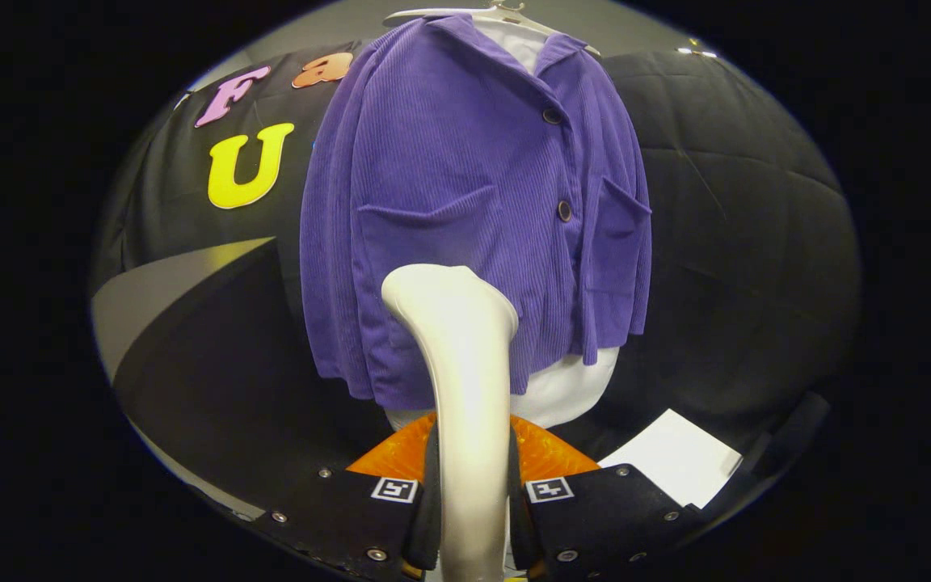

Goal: Iron the clothes twice with a garment steamer, once on the left side and once on the right side.

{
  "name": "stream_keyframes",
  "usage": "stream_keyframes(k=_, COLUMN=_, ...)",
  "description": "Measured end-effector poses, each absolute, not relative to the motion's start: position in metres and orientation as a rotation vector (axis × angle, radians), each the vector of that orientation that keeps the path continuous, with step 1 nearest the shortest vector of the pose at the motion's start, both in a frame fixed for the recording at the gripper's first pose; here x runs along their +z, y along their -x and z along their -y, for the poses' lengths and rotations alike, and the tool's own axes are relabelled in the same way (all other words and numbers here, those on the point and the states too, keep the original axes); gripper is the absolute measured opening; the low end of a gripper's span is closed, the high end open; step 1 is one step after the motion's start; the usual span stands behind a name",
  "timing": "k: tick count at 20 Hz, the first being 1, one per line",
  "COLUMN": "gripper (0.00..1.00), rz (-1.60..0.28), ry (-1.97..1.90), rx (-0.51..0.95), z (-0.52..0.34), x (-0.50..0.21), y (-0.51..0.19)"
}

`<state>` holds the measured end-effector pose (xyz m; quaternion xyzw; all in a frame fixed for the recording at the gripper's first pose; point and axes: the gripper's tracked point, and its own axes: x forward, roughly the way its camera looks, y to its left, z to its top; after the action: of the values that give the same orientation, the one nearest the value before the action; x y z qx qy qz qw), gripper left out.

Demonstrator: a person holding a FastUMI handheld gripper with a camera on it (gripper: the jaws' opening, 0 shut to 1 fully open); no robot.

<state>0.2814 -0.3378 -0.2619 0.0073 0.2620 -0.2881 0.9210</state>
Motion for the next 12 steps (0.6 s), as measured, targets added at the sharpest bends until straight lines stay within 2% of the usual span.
stream_keyframes(k=7, gripper=0.34, rz=-0.569, ry=0.009, rx=-0.574, z=0.329, x=-0.275, y=-0.249)
stream_keyframes(k=12, gripper=0.34, rz=-0.443, ry=0.047, rx=-0.565, z=0.314, x=-0.202, y=-0.224)
